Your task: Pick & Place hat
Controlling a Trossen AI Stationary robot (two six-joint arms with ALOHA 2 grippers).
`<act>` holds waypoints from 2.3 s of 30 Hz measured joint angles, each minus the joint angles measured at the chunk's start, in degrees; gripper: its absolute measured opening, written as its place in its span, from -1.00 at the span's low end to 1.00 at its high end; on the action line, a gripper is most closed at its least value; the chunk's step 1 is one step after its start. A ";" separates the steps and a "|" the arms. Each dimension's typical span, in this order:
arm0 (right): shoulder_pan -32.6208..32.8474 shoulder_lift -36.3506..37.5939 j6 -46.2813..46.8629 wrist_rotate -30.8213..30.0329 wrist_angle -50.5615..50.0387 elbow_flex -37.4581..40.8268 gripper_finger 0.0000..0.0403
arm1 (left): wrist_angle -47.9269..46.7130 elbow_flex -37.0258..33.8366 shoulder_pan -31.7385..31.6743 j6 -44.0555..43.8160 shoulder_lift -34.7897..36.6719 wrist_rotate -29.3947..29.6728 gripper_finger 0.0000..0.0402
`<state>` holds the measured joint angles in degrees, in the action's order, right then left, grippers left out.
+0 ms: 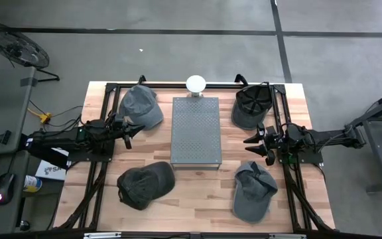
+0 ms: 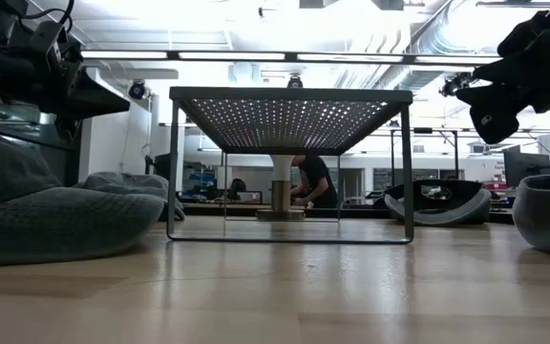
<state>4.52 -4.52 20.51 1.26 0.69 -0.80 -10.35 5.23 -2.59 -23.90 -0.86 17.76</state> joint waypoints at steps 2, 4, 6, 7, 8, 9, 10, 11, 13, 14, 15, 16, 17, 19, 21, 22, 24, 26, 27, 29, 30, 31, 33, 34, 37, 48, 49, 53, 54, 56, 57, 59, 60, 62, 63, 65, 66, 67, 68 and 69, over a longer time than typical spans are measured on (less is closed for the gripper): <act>0.01 -0.02 0.00 0.00 0.00 0.02 -0.24 | 0.00 0.00 0.00 0.01 -0.01 0.00 -0.99; 0.01 0.00 0.00 0.02 -0.02 0.00 -0.24 | 0.00 0.00 -0.01 0.00 -0.02 -0.02 -0.99; 0.01 -0.01 0.00 0.01 -0.02 0.02 -0.24 | -0.01 0.00 -0.02 0.02 -0.01 -0.02 -0.99; 0.01 -0.01 0.00 0.02 -0.02 0.00 -0.24 | -0.02 0.00 -0.02 0.00 -0.02 -0.02 -0.99; 0.02 -0.02 0.00 0.00 0.00 0.00 -0.24 | -0.01 -0.01 -0.02 0.00 -0.01 -0.02 -0.99; 0.02 -0.02 0.00 0.00 0.00 0.00 -0.24 | 0.00 0.00 -0.02 0.00 0.00 -0.02 -0.99; 0.00 -0.01 0.00 0.02 0.00 0.01 -0.24 | 0.00 0.00 -0.02 0.02 0.00 -0.02 -0.99; 0.02 -0.02 0.00 0.01 -0.01 0.01 -0.24 | -0.01 0.00 0.00 0.01 -0.02 -0.03 -0.99; 0.01 -0.02 0.00 0.02 0.00 0.00 -0.24 | -0.01 0.00 -0.01 0.01 -0.02 -0.04 -0.99; 0.02 -0.01 0.00 0.02 0.00 0.00 -0.24 | -0.02 0.00 0.00 0.02 -0.02 -0.04 -0.99; 0.00 -0.02 0.00 0.02 0.00 0.00 -0.24 | 0.00 -0.02 -0.02 0.02 -0.02 -0.04 -0.99; 0.00 0.00 0.00 0.02 -0.02 0.02 -0.24 | -0.02 0.00 0.00 0.00 -0.02 -0.04 -0.99; 0.00 -0.02 0.00 0.02 -0.02 0.00 -0.24 | -0.01 0.00 -0.01 0.02 -0.01 -0.04 -0.99; 0.02 0.00 0.00 0.02 0.00 0.00 -0.24 | -0.01 0.00 0.00 0.01 -0.01 -0.05 -0.99; 0.02 -0.01 -0.03 -0.69 -0.03 0.01 -0.24 | -0.02 0.00 0.00 0.00 0.00 -0.07 -0.99; 0.00 -0.02 -0.03 -1.72 -0.01 0.00 -0.24 | -0.01 0.00 -0.01 0.01 -0.01 -0.07 -0.99; 0.00 -0.02 -0.03 -3.99 0.17 0.00 -0.24 | -0.02 0.00 0.00 0.01 -0.02 -0.07 -0.99; 0.00 -0.02 -0.02 -5.30 0.60 0.00 -0.24 | 0.00 0.00 0.00 0.00 0.00 -0.07 -0.99; 0.00 -0.02 0.06 -5.47 0.84 0.00 -0.24 | -0.01 -0.01 -0.01 0.00 -0.01 -0.08 -0.99; 0.00 -0.02 0.46 -5.79 1.68 0.07 -0.24 | -0.02 -0.01 -0.02 0.01 -0.01 -0.09 -0.99; 0.01 -0.02 0.43 -5.88 2.38 0.13 -0.24 | -0.02 0.00 -0.02 0.01 -0.01 -0.09 -0.99; 0.01 -0.02 0.25 -5.91 3.19 0.13 -0.24 | -0.02 0.00 -0.02 0.00 -0.01 -0.13 -0.99; 0.01 -0.02 0.48 -5.91 5.33 0.13 -0.24 | -0.02 0.00 0.00 0.01 -0.01 -0.31 -0.99; 0.00 -0.02 1.44 -5.99 6.38 0.13 -0.24 | -0.02 0.00 -0.02 0.01 -0.01 -0.31 -0.99; 0.00 -0.02 6.82 -9.53 9.62 0.13 -0.24 | -0.02 0.00 -0.02 0.02 -0.02 -0.31 -0.99; -3.24 -0.08 18.72 -14.38 9.87 -4.51 -0.24 | -0.02 0.00 0.00 0.00 0.00 -0.24 -0.99; -3.75 -0.35 18.12 -14.37 7.78 -6.35 -0.24 | -0.01 0.00 -0.02 0.00 0.00 -0.24 -0.99; -6.10 -3.73 15.18 -14.69 -5.06 -15.97 -0.24 | 0.00 0.00 0.00 0.02 0.00 -0.22 -0.99; -6.75 -5.26 13.66 -15.72 -8.09 -18.65 -0.24 | -0.02 0.00 -0.02 0.00 0.00 -0.23 -0.99; -8.14 -9.14 11.16 -19.01 -13.87 -24.13 -0.24 | -0.02 0.00 -0.02 0.00 0.00 -0.22 -0.99; -8.82 -11.46 10.38 -20.80 -16.97 -26.81 -0.24 | -0.02 -0.01 -0.01 0.01 0.00 -0.22 -0.99; -10.30 -16.43 9.93 -24.16 -22.39 -31.94 -0.24 | 0.00 0.00 -0.02 0.00 0.00 -0.22 -0.99; -11.12 -18.94 9.89 -25.98 -24.77 -34.42 -0.24 | -0.02 0.00 -0.02 0.02 -0.02 -0.20 -0.99; -12.88 -23.80 10.47 -29.57 -29.00 -39.39 -0.24 | 0.00 0.00 0.00 0.00 -0.02 -0.20 -0.99; -13.79 -26.08 11.03 -31.39 -31.13 -41.64 -0.24 | -0.01 0.00 -0.01 0.01 -0.01 -0.18 -0.99; -15.79 -30.56 12.51 -34.89 -35.33 -46.16 -0.24 | -0.02 -0.01 -0.01 0.02 -0.01 -0.03 -0.99; -16.72 -32.58 13.12 -36.66 -37.07 -48.07 -0.24 | -0.02 0.00 -0.02 0.01 0.00 -0.01 -0.99; -17.75 -34.61 13.76 -38.42 -39.15 -50.03 -0.24 | -0.02 0.00 -0.02 0.02 -0.01 -0.02 -0.99; -18.75 -36.49 14.43 -40.15 -41.35 -51.82 -0.24 | -0.01 0.00 -0.02 0.01 -0.01 -0.02 -0.99; -19.79 -38.27 15.47 -41.69 -43.45 -53.50 -0.24 | -0.01 -0.01 -0.01 0.01 -0.01 -0.02 -0.99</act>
<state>-15.28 -42.79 35.98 -40.43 -42.77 -54.30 -10.36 5.23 -2.60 -23.89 -0.88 17.74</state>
